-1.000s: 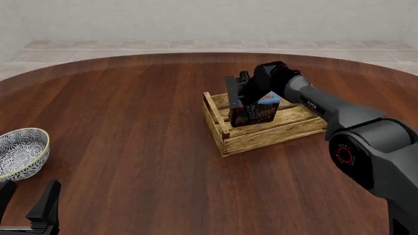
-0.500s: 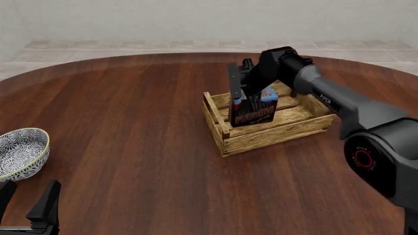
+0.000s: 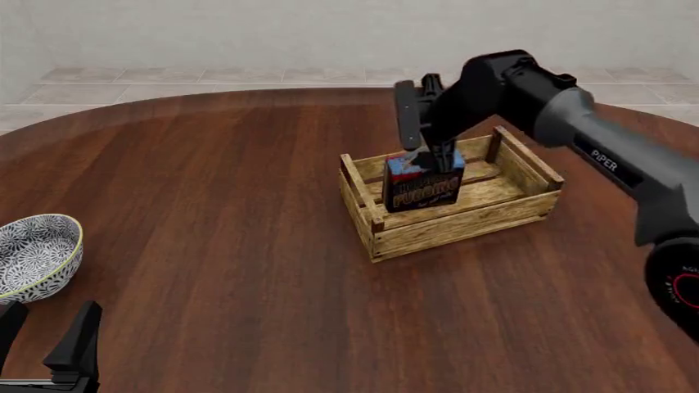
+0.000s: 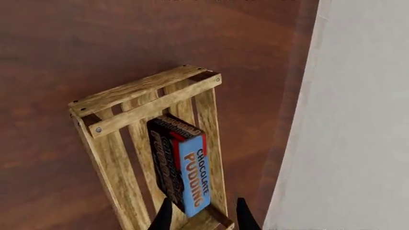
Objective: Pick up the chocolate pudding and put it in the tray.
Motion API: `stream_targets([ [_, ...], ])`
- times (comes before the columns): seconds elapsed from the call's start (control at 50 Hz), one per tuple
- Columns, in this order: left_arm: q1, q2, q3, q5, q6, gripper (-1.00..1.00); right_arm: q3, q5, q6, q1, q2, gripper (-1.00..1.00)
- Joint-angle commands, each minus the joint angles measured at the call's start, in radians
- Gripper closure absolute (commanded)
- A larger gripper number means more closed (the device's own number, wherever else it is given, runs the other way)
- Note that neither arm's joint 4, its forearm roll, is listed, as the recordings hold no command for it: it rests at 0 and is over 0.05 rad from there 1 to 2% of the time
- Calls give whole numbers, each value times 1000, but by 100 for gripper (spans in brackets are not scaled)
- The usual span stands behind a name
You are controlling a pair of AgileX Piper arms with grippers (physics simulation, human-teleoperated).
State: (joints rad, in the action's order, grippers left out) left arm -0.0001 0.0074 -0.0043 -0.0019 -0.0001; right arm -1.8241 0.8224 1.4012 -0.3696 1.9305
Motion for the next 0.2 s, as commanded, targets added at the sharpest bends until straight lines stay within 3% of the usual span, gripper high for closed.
stream_targets([
  [0.02,0,0,0,0,0,-100,82,1,-12,-6,-106,-100],
  [0.2,0,0,0,0,0,-100,215,-51,-34,-14,-228,-100],
])
